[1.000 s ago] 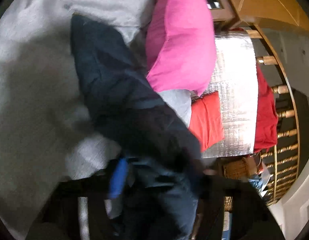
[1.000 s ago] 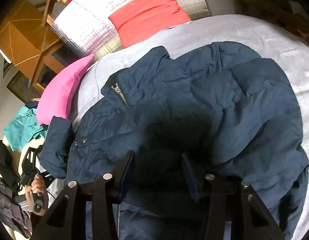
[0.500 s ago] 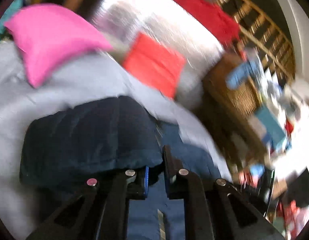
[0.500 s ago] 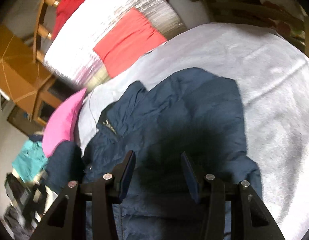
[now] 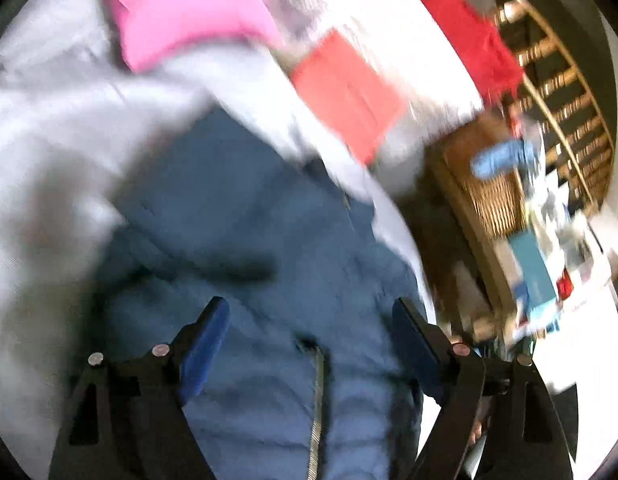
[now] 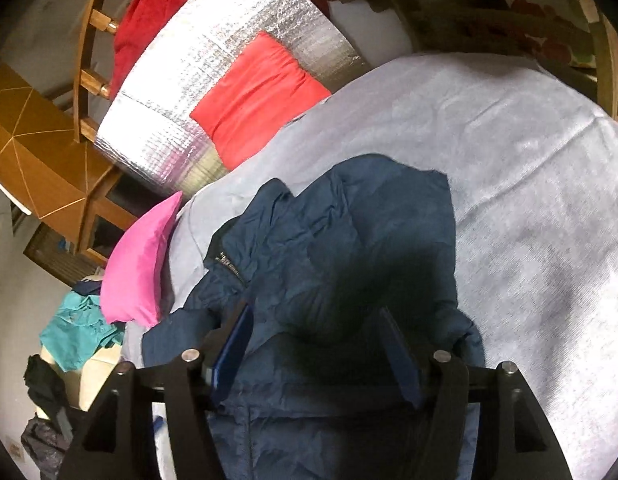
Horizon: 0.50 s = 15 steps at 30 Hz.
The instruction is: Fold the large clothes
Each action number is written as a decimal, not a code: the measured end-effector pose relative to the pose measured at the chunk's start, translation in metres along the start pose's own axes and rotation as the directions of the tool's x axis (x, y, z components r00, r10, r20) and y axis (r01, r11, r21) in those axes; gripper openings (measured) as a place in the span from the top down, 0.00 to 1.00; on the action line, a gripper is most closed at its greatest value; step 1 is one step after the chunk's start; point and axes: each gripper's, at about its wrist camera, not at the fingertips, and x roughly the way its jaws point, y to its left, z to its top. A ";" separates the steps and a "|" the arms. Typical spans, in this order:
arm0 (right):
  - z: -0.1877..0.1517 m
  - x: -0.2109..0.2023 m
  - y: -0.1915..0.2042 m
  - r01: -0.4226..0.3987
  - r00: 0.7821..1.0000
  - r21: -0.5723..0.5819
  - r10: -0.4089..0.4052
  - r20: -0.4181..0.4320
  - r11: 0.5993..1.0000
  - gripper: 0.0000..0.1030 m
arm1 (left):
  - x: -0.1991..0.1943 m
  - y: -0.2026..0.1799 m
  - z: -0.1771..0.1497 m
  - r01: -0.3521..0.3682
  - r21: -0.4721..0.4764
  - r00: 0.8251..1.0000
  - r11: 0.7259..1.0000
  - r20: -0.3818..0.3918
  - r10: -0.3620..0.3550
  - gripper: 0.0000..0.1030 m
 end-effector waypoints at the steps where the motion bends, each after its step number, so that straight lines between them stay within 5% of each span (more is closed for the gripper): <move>1: -0.002 0.000 0.000 -0.004 1.000 0.001 0.004 -0.005 1.000 0.34 | -0.009 0.013 0.011 -0.048 -0.030 0.997 0.998 0.067 0.050 0.13; 4: -0.006 0.001 0.002 0.003 1.000 -0.019 -0.004 -0.014 1.000 0.34 | -0.006 0.050 0.032 -0.163 -0.148 0.976 0.975 0.121 0.181 0.12; 7: -0.009 0.004 0.007 0.010 1.000 -0.059 -0.012 -0.020 0.998 0.34 | 0.014 0.078 0.050 -0.118 -0.235 0.985 0.965 0.093 0.143 0.12; 12: -0.011 0.013 0.010 0.022 0.999 -0.072 -0.025 -0.033 0.997 0.34 | 0.041 0.067 0.056 -0.121 -0.180 0.990 0.976 0.055 0.133 0.15; 15: -0.010 0.017 0.010 0.028 0.999 -0.078 -0.030 -0.032 0.997 0.34 | 0.043 0.057 0.052 -0.125 -0.137 0.986 0.983 0.098 0.139 0.55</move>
